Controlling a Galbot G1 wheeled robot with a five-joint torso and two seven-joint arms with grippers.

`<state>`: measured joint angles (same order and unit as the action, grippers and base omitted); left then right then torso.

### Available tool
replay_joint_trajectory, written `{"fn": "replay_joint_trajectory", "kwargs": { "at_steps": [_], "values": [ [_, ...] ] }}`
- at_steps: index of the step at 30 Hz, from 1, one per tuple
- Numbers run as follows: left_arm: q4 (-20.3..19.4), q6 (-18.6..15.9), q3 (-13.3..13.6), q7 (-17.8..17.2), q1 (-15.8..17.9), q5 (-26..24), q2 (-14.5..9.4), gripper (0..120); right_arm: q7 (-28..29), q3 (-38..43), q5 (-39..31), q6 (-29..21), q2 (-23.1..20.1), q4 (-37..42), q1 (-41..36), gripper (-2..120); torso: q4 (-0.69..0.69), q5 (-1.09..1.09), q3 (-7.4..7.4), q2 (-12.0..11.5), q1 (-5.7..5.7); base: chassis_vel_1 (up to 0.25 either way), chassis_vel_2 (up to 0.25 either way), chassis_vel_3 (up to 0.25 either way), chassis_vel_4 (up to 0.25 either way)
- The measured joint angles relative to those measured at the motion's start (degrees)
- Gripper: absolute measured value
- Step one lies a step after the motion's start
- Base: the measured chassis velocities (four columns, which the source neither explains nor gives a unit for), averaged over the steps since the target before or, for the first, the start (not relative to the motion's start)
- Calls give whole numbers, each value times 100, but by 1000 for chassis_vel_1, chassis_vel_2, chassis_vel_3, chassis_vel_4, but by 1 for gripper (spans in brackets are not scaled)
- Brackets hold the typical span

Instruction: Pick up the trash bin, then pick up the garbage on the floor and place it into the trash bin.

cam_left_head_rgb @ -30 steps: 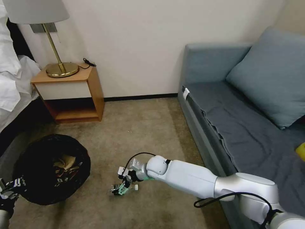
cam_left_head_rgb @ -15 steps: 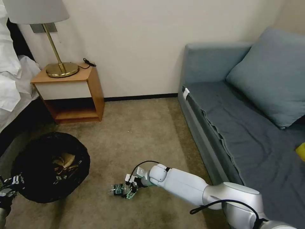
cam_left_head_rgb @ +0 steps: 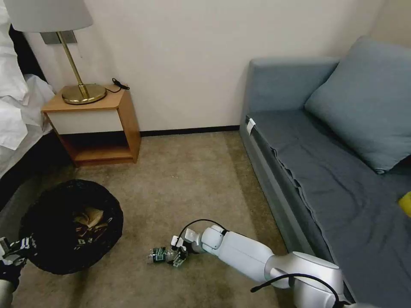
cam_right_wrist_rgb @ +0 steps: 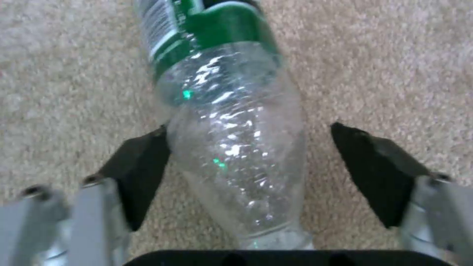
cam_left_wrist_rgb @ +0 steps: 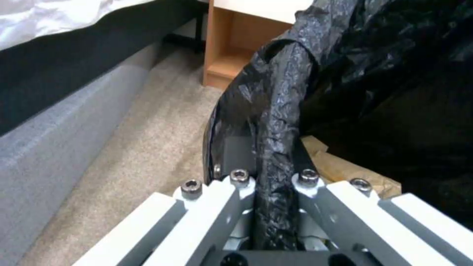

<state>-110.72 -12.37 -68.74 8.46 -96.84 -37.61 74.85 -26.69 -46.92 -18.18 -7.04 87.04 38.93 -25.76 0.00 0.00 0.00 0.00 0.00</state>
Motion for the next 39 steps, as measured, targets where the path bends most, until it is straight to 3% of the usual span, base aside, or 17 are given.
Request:
{"fn": "replay_joint_trajectory", "kwargs": {
  "at_steps": [2, 4, 6, 8, 11, 16, 26, 33, 37, 39],
  "values": [
    [6, 0, -3, 0, -5, 19, 31, 1, -10, 19, 17, 48, 4, -29, -11, 69, 0, 0, 0, 0, 0, 0, 0, 0, 0],
    [8, 0, -3, 0, -5, 26, 38, 1, -11, 21, 18, 54, 4, -31, -13, 65, 0, 0, 0, 0, 0, 0, 0, 0, 0],
    [12, 1, 0, 0, -1, 49, 64, 1, -9, 32, 17, 70, 1, -36, -25, 54, 0, 0, 0, 0, 0, 0, 0, 0, 0],
    [12, 2, 1, 0, 1, 52, 68, 1, -9, 33, 16, 75, -1, -36, -27, 54, 0, 0, 0, 0, 0, 0, 0, 0, 0],
    [12, 8, 28, 0, 3, 84, 104, 1, 36, 78, 2, 97, -18, -19, -37, 39, 0, 0, 0, 0, 0, 0, 0, 0, 0],
    [12, 13, 42, -5, 7, 100, 112, 1, 74, 152, -17, 109, -108, 93, -39, 28, 0, 0, 0, 0, 0, 0, 0, 0, 0],
    [10, 14, 227, -55, 53, 172, 123, 1, 302, 588, -193, 78, -556, 727, 86, 25, 0, 1, 0, 0, 0, 0, 0, 0, 0],
    [3, 15, 460, -99, 117, 313, 149, 1, 832, 1223, -888, -194, -1297, 2067, 342, 25, -1, 1, 1, -1, 0, 0, 0, 0, 0],
    [-20, 0, 667, -129, 194, 417, 156, 1, 1409, 1722, -1635, -518, -1780, 3518, 678, 25, -1, 1, 0, 0, 0, 0, 0, 0, 0],
    [-34, -20, 717, -144, 216, 443, 163, 1, 1496, 1779, -1765, -557, -1845, 3771, 750, 25, 0, 1, 0, 0, 0, 0, 0, 0, 0]
  ]
}}
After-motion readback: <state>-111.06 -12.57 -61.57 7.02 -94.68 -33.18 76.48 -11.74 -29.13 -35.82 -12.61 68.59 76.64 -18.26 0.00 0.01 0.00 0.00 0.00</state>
